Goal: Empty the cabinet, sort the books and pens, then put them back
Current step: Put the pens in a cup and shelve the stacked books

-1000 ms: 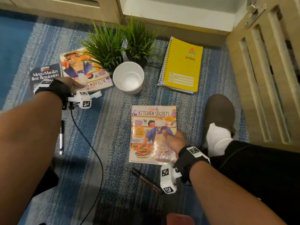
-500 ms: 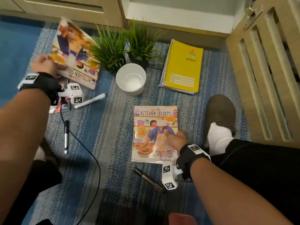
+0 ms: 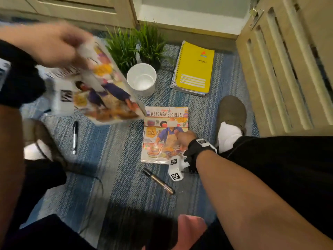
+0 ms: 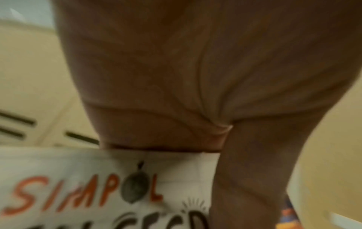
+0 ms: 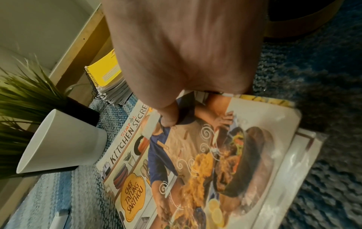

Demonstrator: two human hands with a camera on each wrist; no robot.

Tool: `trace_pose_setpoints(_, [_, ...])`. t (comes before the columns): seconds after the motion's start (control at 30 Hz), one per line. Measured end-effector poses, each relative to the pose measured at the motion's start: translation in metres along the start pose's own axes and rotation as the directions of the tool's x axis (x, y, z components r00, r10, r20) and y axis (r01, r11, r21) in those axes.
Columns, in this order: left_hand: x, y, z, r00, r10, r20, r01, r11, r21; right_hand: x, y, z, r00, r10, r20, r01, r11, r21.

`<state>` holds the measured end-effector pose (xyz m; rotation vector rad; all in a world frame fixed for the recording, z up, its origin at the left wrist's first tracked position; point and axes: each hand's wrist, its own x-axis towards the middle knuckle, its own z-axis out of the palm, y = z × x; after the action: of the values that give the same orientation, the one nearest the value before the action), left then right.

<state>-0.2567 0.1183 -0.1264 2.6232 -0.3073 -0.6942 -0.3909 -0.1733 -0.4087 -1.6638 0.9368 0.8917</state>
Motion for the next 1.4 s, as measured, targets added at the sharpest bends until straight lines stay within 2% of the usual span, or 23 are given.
trace_pose_setpoints(0.03, [0.004,0.014,0.011,0.989,0.001,0.147,0.005,0.999,-0.04,0.002,0.001,-0.001,1.0,-0.003,0.015,0.003,1.0,0.002])
trace_pose_setpoints(0.07, [0.015,0.029,0.03,0.95,0.019,0.311,0.005,0.997,-0.077,0.001,0.0,-0.001,1.0,-0.013,0.022,0.013,1.0,0.012])
trace_pose_setpoints(0.13, [0.038,0.058,0.075,0.853,0.046,0.519,-0.002,0.996,-0.084,0.009,0.003,-0.001,0.999,-0.028,0.037,0.026,0.999,0.042])
trace_pose_setpoints(0.2, [0.07,0.074,0.124,0.743,0.072,0.665,-0.044,0.997,-0.059,0.008,0.004,-0.004,0.995,-0.03,0.096,0.018,0.992,0.125])
trace_pose_setpoints(0.23, [0.086,0.074,0.149,0.744,0.07,0.664,-0.079,0.997,-0.016,0.004,0.004,-0.007,0.989,-0.031,0.142,0.001,0.978,0.207])
trace_pose_setpoints(0.3, [0.107,0.075,0.191,0.844,0.051,0.533,-0.129,0.985,0.111,-0.003,0.001,-0.017,0.967,-0.031,0.253,-0.085,0.895,0.438])
trace_pose_setpoints(0.37, [0.113,0.068,0.227,0.94,0.037,0.338,-0.08,0.99,0.115,0.002,0.002,-0.027,0.951,-0.031,0.309,-0.153,0.817,0.555])
trace_pose_setpoints(0.43, [0.111,0.053,0.249,0.983,0.035,0.178,-0.033,0.999,-0.017,0.001,-0.001,-0.033,0.923,-0.065,0.379,-0.176,0.804,0.567])
trace_pose_setpoints(0.5, [0.104,0.03,0.26,0.998,-0.067,-0.001,0.066,0.991,-0.117,-0.004,-0.003,-0.033,0.902,-0.12,0.414,-0.121,0.85,0.512])
trace_pose_setpoints(0.53, [0.099,0.018,0.263,0.981,-0.166,-0.099,0.155,0.981,-0.115,-0.006,-0.004,-0.033,0.901,-0.113,0.418,-0.095,0.891,0.445])
trace_pose_setpoints(0.6, [0.083,-0.002,0.272,0.873,-0.446,-0.198,0.438,0.895,-0.084,-0.013,-0.011,-0.029,0.9,-0.067,0.431,-0.067,0.955,0.288])
trace_pose_setpoints(0.67, [0.066,-0.01,0.286,0.745,-0.658,-0.114,0.642,0.752,-0.148,0.003,-0.008,-0.021,0.933,-0.04,0.357,-0.027,0.983,0.182])
trace_pose_setpoints(0.7, [0.061,-0.011,0.294,0.718,-0.693,-0.066,0.669,0.713,-0.211,0.022,0.0,-0.016,0.939,-0.039,0.342,-0.009,0.991,0.136])
trace_pose_setpoints(0.8, [0.059,-0.001,0.312,0.74,-0.672,-0.038,0.634,0.715,-0.294,0.055,0.019,-0.005,0.974,-0.041,0.225,0.035,0.999,0.032])
trace_pose_setpoints(0.87, [0.057,0.003,0.312,0.779,-0.625,-0.055,0.594,0.763,-0.255,0.04,0.017,-0.006,0.987,-0.035,0.155,0.029,0.999,0.042])
trace_pose_setpoints(0.97, [0.049,-0.015,0.295,0.84,-0.542,0.032,0.527,0.8,-0.288,0.025,0.012,-0.007,0.991,-0.073,0.111,0.062,0.993,0.104])
trace_pose_setpoints(1.03, [0.043,-0.041,0.272,0.839,-0.536,0.091,0.532,0.775,-0.342,0.027,0.012,-0.005,0.991,-0.089,0.105,0.077,0.99,0.115])
trace_pose_setpoints(1.07, [0.04,-0.058,0.257,0.831,-0.552,0.075,0.539,0.763,-0.357,0.032,0.014,-0.003,0.991,-0.085,0.107,0.073,0.991,0.108])
trace_pose_setpoints(1.13, [0.035,-0.093,0.221,0.785,-0.615,-0.067,0.552,0.745,-0.374,0.045,0.021,0.0,0.99,-0.09,0.109,0.074,0.987,0.139])
trace_pose_setpoints(1.23, [0.029,-0.152,0.17,0.646,-0.712,-0.275,0.622,0.7,-0.35,0.059,0.029,0.005,0.991,-0.077,0.114,0.052,0.978,0.204])
trace_pose_setpoints(1.33, [0.026,-0.208,0.146,0.529,-0.808,-0.257,0.75,0.588,-0.303,0.051,0.029,0.004,0.988,-0.084,0.131,0.046,0.962,0.269])
trace_pose_setpoints(1.37, [0.027,-0.221,0.145,0.512,-0.827,-0.233,0.786,0.56,-0.261,0.046,0.027,0.004,0.988,-0.077,0.135,0.038,0.961,0.274])
trace_pose_setpoints(1.4, [0.027,-0.232,0.146,0.523,-0.825,-0.214,0.8,0.561,-0.211,0.045,0.027,0.003,0.987,-0.081,0.136,0.038,0.956,0.292])
